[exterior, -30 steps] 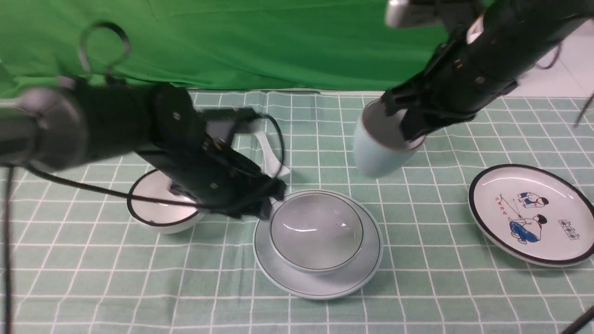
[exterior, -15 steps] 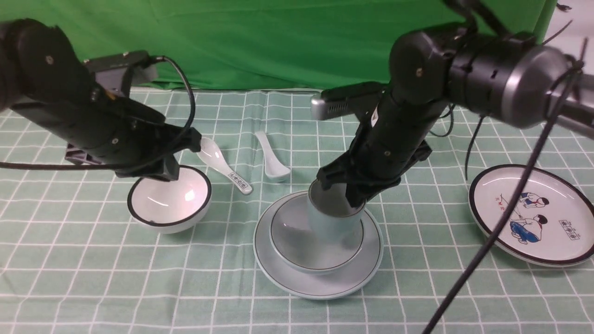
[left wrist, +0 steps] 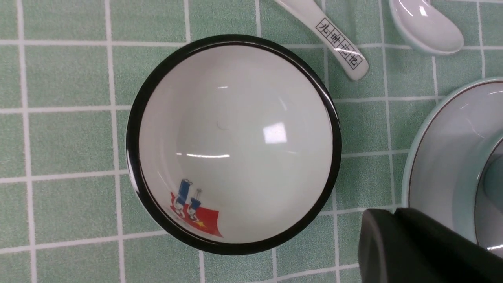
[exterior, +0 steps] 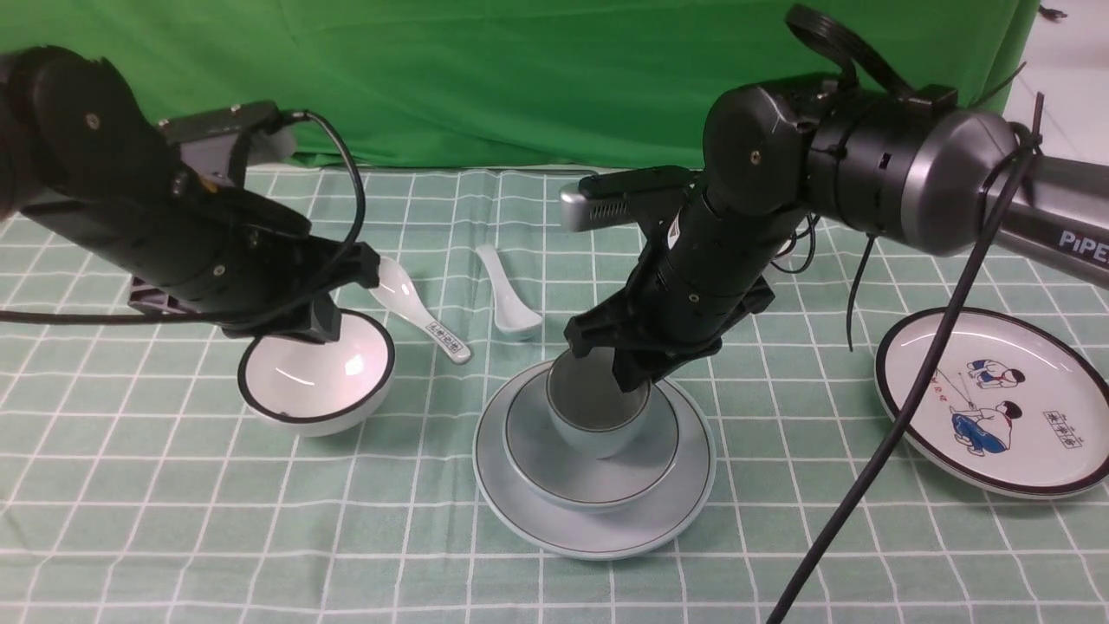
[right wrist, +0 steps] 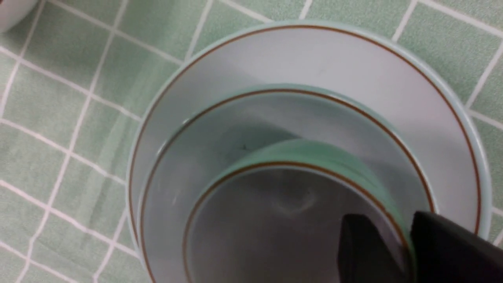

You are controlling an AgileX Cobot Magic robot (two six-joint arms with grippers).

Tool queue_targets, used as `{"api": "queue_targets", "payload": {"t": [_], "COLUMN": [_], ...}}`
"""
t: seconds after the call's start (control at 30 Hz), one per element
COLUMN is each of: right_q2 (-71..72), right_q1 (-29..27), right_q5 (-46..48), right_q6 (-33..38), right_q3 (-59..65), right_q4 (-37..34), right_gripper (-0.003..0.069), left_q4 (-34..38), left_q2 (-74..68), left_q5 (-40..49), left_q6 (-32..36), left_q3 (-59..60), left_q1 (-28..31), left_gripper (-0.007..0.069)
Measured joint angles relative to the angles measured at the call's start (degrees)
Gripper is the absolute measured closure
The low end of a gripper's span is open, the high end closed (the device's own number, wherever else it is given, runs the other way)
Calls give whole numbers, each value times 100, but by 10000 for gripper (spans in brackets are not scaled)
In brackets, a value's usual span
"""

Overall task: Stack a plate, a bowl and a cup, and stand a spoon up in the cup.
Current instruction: Use the right arm to put the blue teacup into the blue rice bowl in the middle, then use the left arm to grab a blue soup spoon

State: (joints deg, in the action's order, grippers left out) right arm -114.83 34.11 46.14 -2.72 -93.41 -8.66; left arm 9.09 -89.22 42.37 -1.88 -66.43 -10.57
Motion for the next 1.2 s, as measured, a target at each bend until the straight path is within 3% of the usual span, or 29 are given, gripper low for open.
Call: {"api": "queue_targets", "payload": {"t": [0.4,0.63,0.73,0.83,0.97,1.07,1.2], "right_q2": [19,470,740,1278,1849,2350,2698], "right_q1": [0,0,0,0,0,0,0], "right_q5": [273,997,1206,1507,1844,1850,1850], "right_q6": [-29,-213,-98,-119,-161,-198,-213], "right_q3": [-125,-775,-937,-987,-981,-903,-898], "right_q4": [153,777,944,1482,1918,2018,2033], "right_gripper": [400,258,247,309,449,527,545], "left_q4": [73,433,457,457,515,550,482], "left_q2": [0,-174,-479,-1134,-1985,-2775,-3429], "left_q5": [-28,-128,-111,-12,131,269,333], "left_q6": [0,20,32,38,1,-43,-129], "left_q3": [0,-286,-693,-1598,-2699,-3560,-4244], "left_q1": [0,-7,-46,-182,-302,-346,-404], "left_gripper": [615,615,615,615,595,527,419]}}
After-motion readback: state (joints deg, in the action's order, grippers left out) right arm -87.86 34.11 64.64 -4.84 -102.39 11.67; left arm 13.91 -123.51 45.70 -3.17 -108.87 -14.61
